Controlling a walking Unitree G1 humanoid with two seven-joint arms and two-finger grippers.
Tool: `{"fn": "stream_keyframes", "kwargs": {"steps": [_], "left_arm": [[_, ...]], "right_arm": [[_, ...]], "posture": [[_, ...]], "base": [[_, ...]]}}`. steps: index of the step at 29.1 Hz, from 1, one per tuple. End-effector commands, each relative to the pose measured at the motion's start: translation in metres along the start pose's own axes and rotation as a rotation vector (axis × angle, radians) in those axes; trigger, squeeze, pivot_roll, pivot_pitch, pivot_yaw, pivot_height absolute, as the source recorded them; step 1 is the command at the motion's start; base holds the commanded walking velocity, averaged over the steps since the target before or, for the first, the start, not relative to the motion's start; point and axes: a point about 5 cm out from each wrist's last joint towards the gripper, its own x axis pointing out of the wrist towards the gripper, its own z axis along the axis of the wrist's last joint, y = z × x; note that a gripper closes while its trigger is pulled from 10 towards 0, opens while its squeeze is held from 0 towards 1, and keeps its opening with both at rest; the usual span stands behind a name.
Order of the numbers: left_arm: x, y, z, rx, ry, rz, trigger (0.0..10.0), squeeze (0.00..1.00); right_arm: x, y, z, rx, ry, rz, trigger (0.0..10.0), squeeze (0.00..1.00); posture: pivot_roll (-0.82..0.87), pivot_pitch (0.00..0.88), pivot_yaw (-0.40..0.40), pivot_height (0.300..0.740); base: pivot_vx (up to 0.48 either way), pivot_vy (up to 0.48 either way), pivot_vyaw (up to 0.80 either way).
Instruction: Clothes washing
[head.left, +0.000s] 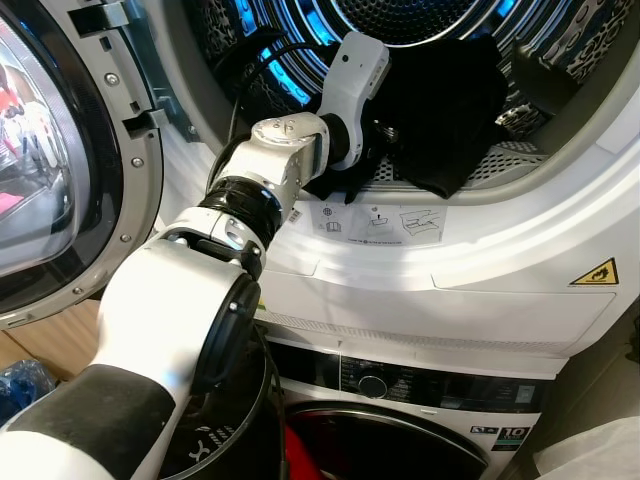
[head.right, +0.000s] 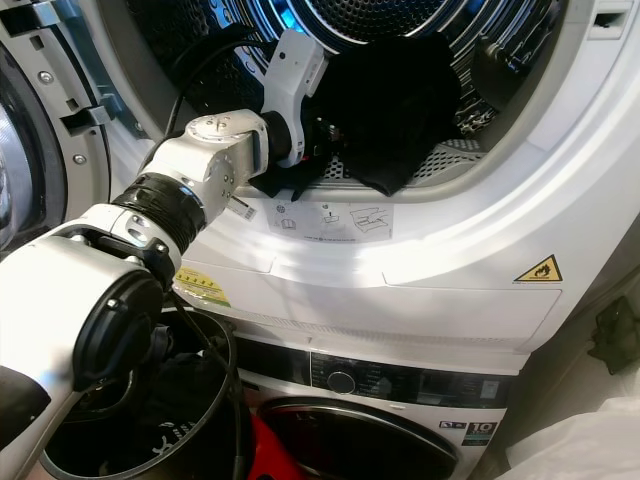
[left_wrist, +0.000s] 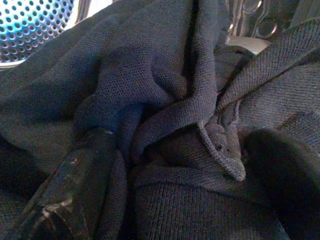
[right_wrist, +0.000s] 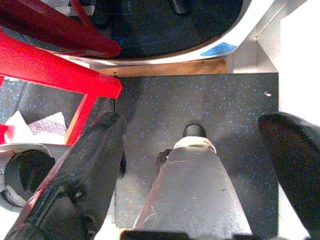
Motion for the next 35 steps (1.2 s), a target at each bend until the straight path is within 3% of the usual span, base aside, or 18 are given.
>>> {"fn": "stream_keyframes", "kwargs": {"steps": [1, 13, 18, 20, 22, 24, 26, 27, 31, 32, 35], "left_arm": [[-0.003, 0.002, -0.011, 0.014, 0.051, -0.014, 10.0, 0.00], [0.005, -0.006, -0.005, 0.043, 0.011, 0.009, 10.0, 0.00], [0.007, -0.009, 0.015, 0.091, -0.081, -0.017, 10.0, 0.00], [0.005, -0.009, 0.039, 0.097, -0.189, -0.022, 10.0, 0.00], [0.004, -0.008, 0.047, 0.109, -0.225, -0.029, 10.0, 0.00], [0.002, -0.009, 0.056, 0.144, -0.267, -0.040, 10.0, 0.00], [-0.001, -0.013, 0.065, 0.252, -0.311, -0.093, 10.0, 0.00], [-0.002, -0.014, 0.067, 0.265, -0.323, -0.121, 10.0, 0.00], [-0.008, -0.013, 0.070, 0.321, -0.367, -0.167, 10.0, 0.00], [-0.012, -0.014, 0.069, 0.396, -0.382, -0.182, 10.0, 0.00], [-0.017, -0.015, 0.066, 0.452, -0.404, -0.223, 10.0, 0.00]], "right_arm": [[-0.001, 0.005, -0.003, 0.013, 0.013, 0.013, 10.0, 0.00], [0.001, 0.007, 0.005, 0.023, -0.003, 0.013, 10.0, 0.00], [0.002, 0.009, 0.007, 0.020, -0.008, 0.016, 10.0, 0.00], [0.002, 0.011, 0.008, 0.022, -0.008, 0.019, 10.0, 0.00], [0.002, 0.012, 0.008, 0.023, -0.008, 0.021, 10.0, 0.00], [0.002, 0.013, 0.008, 0.030, -0.008, 0.022, 10.0, 0.00], [0.002, 0.016, 0.008, 0.035, -0.009, 0.032, 10.0, 0.00], [0.002, 0.017, 0.008, 0.037, -0.009, 0.032, 10.0, 0.00], [0.003, 0.021, 0.012, 0.047, -0.013, 0.035, 10.0, 0.00], [0.003, 0.023, 0.014, 0.055, -0.019, 0.040, 10.0, 0.00], [0.003, 0.028, 0.015, 0.050, -0.017, 0.053, 10.0, 0.00]], "posture": [[-0.15, 0.058, 0.151, 0.740], [-0.18, 0.038, 0.160, 0.740], [-0.18, 0.023, 0.162, 0.740], [-0.17, 0.011, 0.164, 0.740], [-0.17, 0.000, 0.170, 0.740], [-0.17, 0.000, 0.170, 0.740], [-0.17, 0.000, 0.173, 0.740], [-0.16, 0.000, 0.174, 0.740], [-0.13, 0.000, 0.175, 0.740], [-0.09, 0.000, 0.170, 0.740], [-0.05, 0.000, 0.166, 0.740]], "base": [[0.000, 0.000, 0.00], [0.000, 0.000, 0.00], [0.000, 0.000, 0.00], [0.000, 0.000, 0.00], [0.000, 0.000, 0.00], [0.000, 0.000, 0.00], [0.000, 0.000, 0.00], [0.000, 0.000, 0.00], [0.000, 0.000, 0.00], [0.000, 0.000, 0.00], [0.000, 0.000, 0.00]]}}
